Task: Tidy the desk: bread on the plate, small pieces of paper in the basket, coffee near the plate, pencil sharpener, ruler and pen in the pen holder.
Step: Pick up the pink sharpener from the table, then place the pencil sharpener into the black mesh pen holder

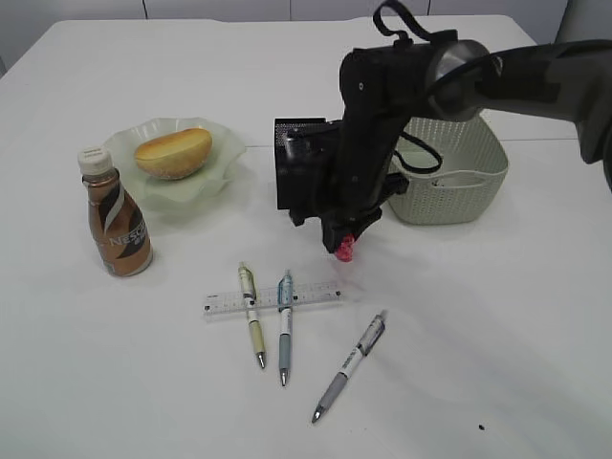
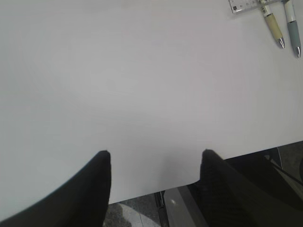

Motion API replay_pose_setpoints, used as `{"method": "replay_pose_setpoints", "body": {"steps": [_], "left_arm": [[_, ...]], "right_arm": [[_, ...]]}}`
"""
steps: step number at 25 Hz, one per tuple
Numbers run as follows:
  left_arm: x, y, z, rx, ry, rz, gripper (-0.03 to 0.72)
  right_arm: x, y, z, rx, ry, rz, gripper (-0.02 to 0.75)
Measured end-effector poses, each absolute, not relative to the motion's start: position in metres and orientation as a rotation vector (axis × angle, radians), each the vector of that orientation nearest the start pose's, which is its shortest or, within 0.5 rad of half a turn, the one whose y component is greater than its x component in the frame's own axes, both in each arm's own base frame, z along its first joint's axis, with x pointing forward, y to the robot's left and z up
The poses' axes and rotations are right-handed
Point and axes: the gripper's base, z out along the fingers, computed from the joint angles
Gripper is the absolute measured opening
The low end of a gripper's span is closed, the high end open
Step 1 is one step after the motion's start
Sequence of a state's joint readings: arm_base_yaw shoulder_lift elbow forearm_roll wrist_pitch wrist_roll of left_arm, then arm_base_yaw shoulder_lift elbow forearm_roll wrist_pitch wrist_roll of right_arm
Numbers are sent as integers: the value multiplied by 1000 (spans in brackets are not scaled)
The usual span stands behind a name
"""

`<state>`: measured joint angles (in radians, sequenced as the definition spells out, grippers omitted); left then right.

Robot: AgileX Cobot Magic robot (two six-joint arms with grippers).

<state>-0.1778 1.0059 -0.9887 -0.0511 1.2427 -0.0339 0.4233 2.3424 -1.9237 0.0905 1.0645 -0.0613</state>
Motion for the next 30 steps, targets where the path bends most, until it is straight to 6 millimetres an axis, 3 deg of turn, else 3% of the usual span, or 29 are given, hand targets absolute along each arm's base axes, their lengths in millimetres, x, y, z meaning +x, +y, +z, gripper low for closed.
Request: {"method": "replay_pose_setpoints", "body": {"steps": [3,8,13,17,24,30], "left_arm": [[162,-34,338,188,2742,-129,433],[162,-34,338,188,2742,-129,433],[162,-34,338,188,2742,-129,433],[162,-34,338,188,2742,-129,433],[162,-34,338,188,2742,-129,433],[162,-34,338,188,2742,-129,433]], "right_arm": [[445,202,159,-523,2914,109,171],[453,204,169,-459,2820,132,170],[454,206,208,-416,2530,213,169],[438,199,230,-395,2256,264,169],[412,187,225,-351,1795,334,169],[422,192,219,-363,1619,321,169]]}}
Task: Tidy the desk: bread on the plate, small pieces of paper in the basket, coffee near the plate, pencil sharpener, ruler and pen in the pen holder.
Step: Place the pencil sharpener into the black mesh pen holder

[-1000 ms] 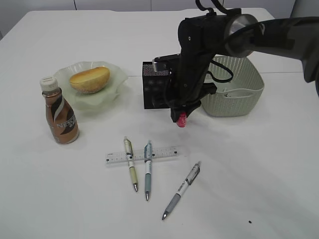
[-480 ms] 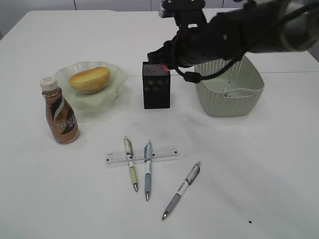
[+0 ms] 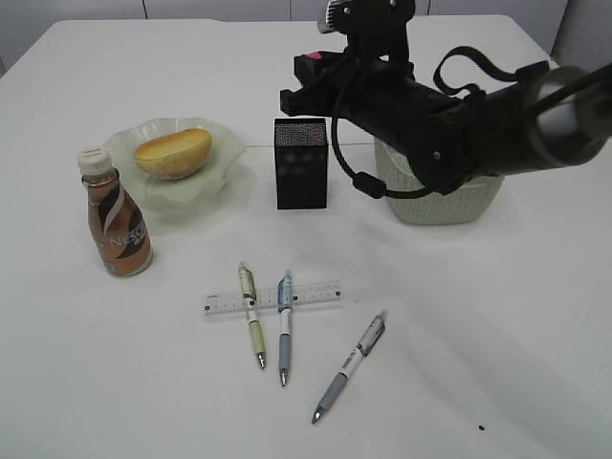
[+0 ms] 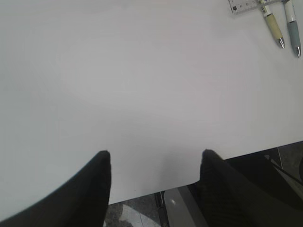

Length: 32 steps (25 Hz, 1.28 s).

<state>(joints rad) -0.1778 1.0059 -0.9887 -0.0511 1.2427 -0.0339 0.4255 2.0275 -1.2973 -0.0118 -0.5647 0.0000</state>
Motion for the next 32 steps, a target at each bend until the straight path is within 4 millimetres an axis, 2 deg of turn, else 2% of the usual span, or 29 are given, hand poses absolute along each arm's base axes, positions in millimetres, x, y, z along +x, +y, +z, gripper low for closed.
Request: {"method": "replay_pose_setpoints", "body": {"steps": [7,14,19,32], "left_arm": [[162,-34,338,188,2742,-129,433],[162,-33,338,189,2742,-123,433],[162,-33,338,190,2741,-121,433],[162,-33,338,190,2741,-118,433]], "right_arm": [[448,204,188,-373,1619,309,169],[463,206,179,-340,1615,279,169],[470,206,165,-336,1650,271,169],[478,210,162,-346,1694,268,172]]}}
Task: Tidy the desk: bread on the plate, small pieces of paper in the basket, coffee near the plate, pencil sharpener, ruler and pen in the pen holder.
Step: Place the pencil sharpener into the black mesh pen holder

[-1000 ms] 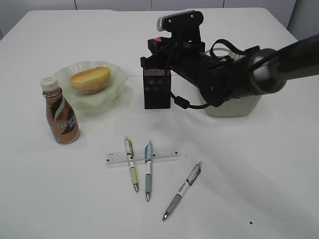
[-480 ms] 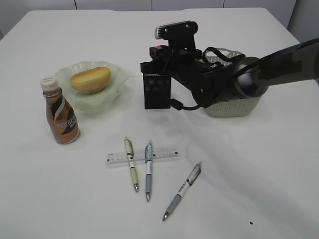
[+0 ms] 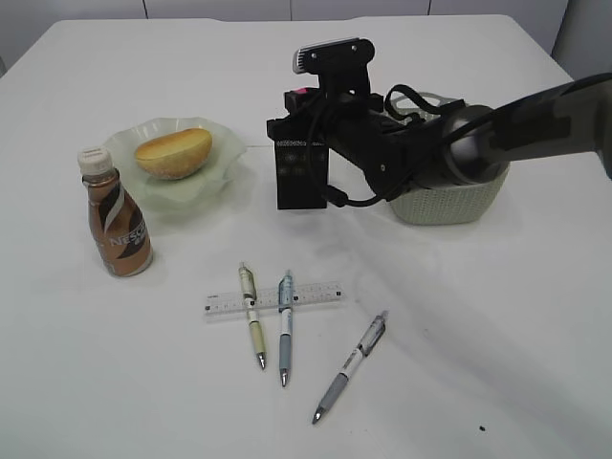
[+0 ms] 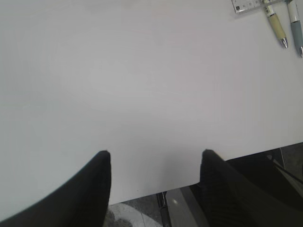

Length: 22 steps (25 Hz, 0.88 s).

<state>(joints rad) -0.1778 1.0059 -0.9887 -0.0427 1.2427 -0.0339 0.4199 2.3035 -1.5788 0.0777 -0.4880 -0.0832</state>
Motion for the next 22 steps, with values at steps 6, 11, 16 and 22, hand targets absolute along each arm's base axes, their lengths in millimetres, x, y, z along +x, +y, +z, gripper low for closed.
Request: {"method": "replay_pose_setpoints", "body": {"steps": [6,11,16,22], "left_arm": [[162,-33,338,190,2741,-118,433],[162,-33,338,190,2741,-118,433],[162,-33,338,190,2741,-118,433],[162,-33,338,190,2741,-118,433]], "right_arm": [[478,210,160,-367,1722,263,201],[478,211,159,-377,1726,260,257],[478,211,159,-379,1726,259,289],[478,211,159,-381,1725,259,291]]}}
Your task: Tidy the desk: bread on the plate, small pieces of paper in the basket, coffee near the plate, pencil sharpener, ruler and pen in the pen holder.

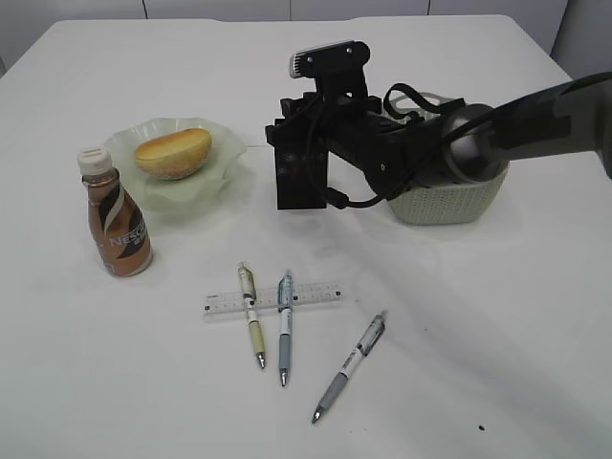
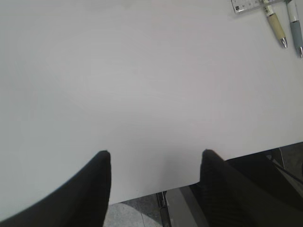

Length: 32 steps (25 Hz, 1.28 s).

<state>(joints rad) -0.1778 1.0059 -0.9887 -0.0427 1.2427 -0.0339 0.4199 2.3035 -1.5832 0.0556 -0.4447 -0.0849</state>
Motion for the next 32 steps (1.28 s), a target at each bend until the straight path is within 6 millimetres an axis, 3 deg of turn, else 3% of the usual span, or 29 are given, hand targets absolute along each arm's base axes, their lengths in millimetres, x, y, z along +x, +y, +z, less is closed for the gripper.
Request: {"method": "replay_pose_setpoints", "body": {"steps": [4,7,14,19,23,27,32], "left_arm": [[162,-33,338,190,2741,-118,433],[162,-31,338,193,2740,-90,433],[163,-26,338,204,2734,-5,433],[163,-26,338,204,2734,-5,433],[163,-26,338,274,2728,8,433],[162,-32,340,345,2713,2,433],[175,-39,356,351,2675,-14,433]], "right_arm": [[477,210,160,-381,1762,259,291],[472,209,173,-385,1845,263,291],[444,198,248,-410,1983,282,291],[410,186,303,-424,2080,305,291],[381,174,331,-410,2209,318,291],[354,159,341,-370,2414,266,291],[331,146,334,-388,2679,157,291]]}}
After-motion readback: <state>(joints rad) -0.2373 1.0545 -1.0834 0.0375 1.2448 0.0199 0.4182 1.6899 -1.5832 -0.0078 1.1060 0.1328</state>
